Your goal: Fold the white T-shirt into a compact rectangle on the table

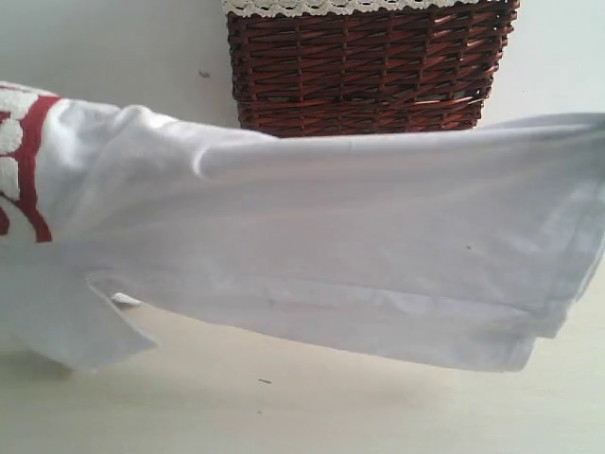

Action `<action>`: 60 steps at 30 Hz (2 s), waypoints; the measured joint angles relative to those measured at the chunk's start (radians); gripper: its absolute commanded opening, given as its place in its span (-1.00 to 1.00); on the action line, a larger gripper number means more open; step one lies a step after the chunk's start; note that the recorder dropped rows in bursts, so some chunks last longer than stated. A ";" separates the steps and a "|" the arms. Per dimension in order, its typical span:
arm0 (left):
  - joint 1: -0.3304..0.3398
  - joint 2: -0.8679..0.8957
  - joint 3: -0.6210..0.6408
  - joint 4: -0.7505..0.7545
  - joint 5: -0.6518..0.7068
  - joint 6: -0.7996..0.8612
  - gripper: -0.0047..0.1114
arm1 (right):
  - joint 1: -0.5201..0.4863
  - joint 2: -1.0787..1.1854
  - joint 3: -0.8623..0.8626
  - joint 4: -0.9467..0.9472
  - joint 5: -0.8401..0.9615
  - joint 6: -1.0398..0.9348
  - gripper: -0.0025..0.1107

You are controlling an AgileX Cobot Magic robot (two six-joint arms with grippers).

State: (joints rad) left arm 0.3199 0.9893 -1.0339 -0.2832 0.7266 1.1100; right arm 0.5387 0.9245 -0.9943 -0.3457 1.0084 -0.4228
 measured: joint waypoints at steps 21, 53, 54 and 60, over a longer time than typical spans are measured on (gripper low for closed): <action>0.000 -0.272 0.000 -0.483 0.064 0.119 -0.92 | 0.000 -0.286 0.000 -0.267 0.067 0.333 -0.96; 0.000 -0.237 0.167 -0.493 0.150 0.026 -0.92 | 0.000 -0.102 0.000 -0.019 0.215 0.294 -0.96; 0.000 -0.205 0.201 -0.487 0.140 0.026 -0.92 | 0.000 -0.054 0.000 0.001 0.215 0.296 -0.96; 0.000 0.037 0.332 -0.479 -0.049 0.214 -0.92 | 0.000 0.239 0.000 0.043 0.123 0.315 -0.96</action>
State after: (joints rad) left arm 0.3199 1.0268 -0.7017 -0.7626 0.6771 1.3241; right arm 0.5387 1.1631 -0.9943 -0.3022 1.1313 -0.1073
